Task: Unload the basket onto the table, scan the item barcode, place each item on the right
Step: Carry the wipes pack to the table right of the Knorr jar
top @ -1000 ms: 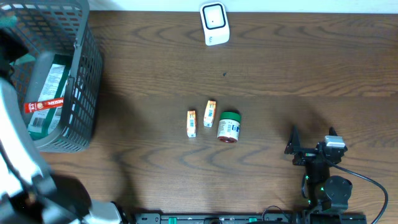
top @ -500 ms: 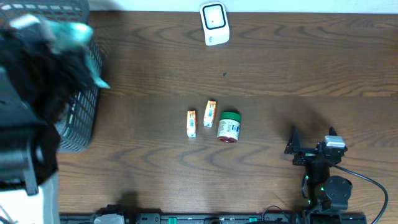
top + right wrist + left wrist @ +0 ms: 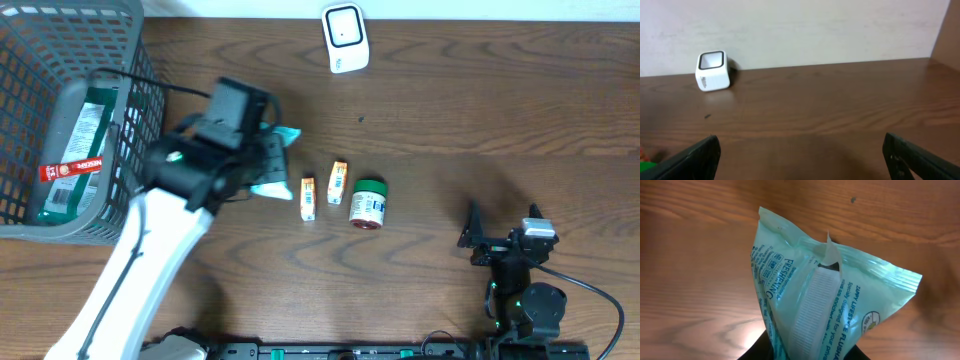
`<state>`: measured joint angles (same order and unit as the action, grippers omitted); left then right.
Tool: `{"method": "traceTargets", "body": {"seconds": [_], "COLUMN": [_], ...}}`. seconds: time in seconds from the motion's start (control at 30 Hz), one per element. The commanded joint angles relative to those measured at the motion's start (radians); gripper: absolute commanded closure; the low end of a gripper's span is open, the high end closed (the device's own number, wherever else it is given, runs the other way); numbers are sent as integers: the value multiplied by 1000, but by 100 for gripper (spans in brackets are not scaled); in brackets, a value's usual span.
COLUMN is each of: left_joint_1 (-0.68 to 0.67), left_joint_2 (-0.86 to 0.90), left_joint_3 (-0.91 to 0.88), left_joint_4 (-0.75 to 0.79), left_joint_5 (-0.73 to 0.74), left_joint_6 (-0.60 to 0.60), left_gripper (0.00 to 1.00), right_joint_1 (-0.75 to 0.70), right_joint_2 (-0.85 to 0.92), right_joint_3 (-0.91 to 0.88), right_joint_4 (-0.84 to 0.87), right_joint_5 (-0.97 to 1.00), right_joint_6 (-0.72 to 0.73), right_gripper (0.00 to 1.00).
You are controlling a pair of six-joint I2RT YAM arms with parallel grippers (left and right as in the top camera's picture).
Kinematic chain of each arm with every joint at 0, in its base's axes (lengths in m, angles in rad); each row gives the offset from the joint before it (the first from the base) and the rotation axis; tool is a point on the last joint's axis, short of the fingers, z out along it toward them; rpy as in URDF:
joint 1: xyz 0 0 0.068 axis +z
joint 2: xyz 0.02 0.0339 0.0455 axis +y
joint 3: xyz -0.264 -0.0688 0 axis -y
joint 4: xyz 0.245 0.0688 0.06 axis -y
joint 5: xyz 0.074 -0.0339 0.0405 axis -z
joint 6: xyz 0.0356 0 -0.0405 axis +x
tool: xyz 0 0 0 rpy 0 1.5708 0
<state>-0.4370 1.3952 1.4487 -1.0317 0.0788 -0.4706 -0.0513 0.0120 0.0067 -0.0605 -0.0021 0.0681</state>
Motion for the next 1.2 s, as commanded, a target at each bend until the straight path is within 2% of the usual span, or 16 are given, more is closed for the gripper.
{"method": "traceTargets", "body": {"seconds": [0.0, 0.1, 0.23, 0.33, 0.5, 0.6, 0.83, 0.87, 1.0, 1.03, 1.17], "left_joint_1": [-54, -97, -155, -206, -302, -361, -457, -462, -468, -468, -469], "left_joint_2": [61, 127, 208, 256, 339, 394, 532, 546, 594, 605, 645], "left_joint_3": [6, 6, 6, 6, 6, 6, 6, 6, 6, 6, 6], "left_joint_4": [48, 124, 288, 394, 523, 578, 721, 737, 775, 782, 790], "left_joint_5": [-19, 39, 204, 214, 119, 29, -70, -79, -126, -126, -124], "left_joint_6": [-134, -203, -204, -205, -249, -293, -294, -294, -294, -294, -294], "left_gripper": [84, 84, 84, 89, 90, 90, 89, 85, 83, 77, 70], "right_joint_1": [-7, -7, -7, -7, -9, -9, -9, -9, -9, -9, -9], "right_joint_2": [-5, -5, -5, -3, 79, 195, 484, 513, 598, 612, 649], "right_joint_3": [-1, -1, 3, 59, 274, 413, 660, 678, 716, 716, 716], "right_joint_4": [34, 58, 147, 111, -39, -122, -310, -326, -363, -364, -370], "right_joint_5": [23, -31, -122, -161, -160, -160, -188, -201, -217, -217, -213], "right_joint_6": [-15, 11, 23, 97, 72, 32, -9, -25, -40, -40, -74], "right_gripper": [1, 1, 1, 1, 1, 1, 1, 1, 1, 1, 1]}}
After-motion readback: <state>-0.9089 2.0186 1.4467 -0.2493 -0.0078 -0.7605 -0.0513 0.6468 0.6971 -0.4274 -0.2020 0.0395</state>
